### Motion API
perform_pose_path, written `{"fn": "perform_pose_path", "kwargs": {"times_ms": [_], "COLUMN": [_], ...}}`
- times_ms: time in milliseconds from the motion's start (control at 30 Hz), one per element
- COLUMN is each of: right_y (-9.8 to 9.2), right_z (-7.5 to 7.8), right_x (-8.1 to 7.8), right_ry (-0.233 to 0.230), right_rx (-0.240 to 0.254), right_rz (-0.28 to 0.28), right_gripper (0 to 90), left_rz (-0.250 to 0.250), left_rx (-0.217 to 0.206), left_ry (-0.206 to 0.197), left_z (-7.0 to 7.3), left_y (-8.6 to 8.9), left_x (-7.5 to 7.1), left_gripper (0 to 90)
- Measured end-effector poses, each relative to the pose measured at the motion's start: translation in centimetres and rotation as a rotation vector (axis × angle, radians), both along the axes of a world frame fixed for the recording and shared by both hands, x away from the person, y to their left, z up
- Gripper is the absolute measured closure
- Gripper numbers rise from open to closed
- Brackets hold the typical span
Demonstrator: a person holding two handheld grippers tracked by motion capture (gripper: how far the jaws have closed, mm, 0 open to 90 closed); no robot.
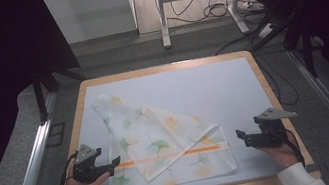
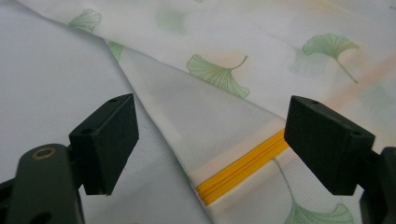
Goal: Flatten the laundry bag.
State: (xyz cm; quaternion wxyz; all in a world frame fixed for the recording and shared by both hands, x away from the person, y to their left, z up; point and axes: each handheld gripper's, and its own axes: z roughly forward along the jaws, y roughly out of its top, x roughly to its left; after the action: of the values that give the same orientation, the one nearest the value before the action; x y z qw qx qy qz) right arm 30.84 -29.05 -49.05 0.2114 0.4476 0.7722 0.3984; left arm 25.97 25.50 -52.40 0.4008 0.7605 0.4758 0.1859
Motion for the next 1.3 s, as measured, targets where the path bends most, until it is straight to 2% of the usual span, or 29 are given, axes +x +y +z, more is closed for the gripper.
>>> {"fn": "perform_pose_path", "kwargs": {"times_ms": [133, 167, 200, 267, 433, 733, 967, 1067, 1133, 1300], "right_y": [0.5, 0.5, 0.8, 0.9, 1.0, 1.2, 1.4, 2.0, 2.5, 3.5], "right_z": [0.2, 0.2, 0.3, 0.5, 0.6, 0.2, 0.2, 0.9, 1.3, 2.7], "right_x": [0.0, 0.0, -0.2, -0.4, -0.6, -0.7, -0.7, -0.7, -0.5, -0.1], "right_ry": [-0.009, -0.009, -0.033, -0.055, -0.059, -0.021, -0.017, -0.029, -0.033, -0.041], "right_rx": [-0.021, -0.021, -0.031, -0.023, -0.019, -0.007, -0.007, -0.007, -0.028, -0.010], "right_rz": [0.051, 0.051, 0.061, 0.059, 0.080, 0.088, 0.102, 0.123, 0.141, 0.160], "right_gripper": [18.0, 18.0, 19.9, 21.1, 21.5, 21.6, 22.1, 22.7, 22.7, 22.2], "left_rz": [0.005, 0.012, 0.020, 0.009, 0.009, 0.011, 0.013, 0.021, 0.014, 0.014], "left_rx": [-0.001, -0.004, -0.008, -0.018, -0.014, 0.007, -0.015, -0.024, -0.021, -0.025], "left_ry": [-0.020, -0.044, -0.057, -0.056, -0.055, -0.043, -0.044, -0.041, -0.036, -0.042], "left_z": [0.0, 0.1, 0.3, 0.5, 0.5, 0.2, 0.4, 0.4, 0.3, 0.3], "left_y": [0.0, 0.0, 0.0, 0.0, -0.1, -0.2, 0.0, 0.1, -0.1, 0.0], "left_x": [-0.1, -0.3, -0.4, -0.5, -0.5, 0.0, -0.1, 0.0, 0.0, 0.0], "left_gripper": [19.1, 19.1, 19.5, 19.2, 19.4, 19.6, 19.4, 19.4, 19.3, 19.4]}}
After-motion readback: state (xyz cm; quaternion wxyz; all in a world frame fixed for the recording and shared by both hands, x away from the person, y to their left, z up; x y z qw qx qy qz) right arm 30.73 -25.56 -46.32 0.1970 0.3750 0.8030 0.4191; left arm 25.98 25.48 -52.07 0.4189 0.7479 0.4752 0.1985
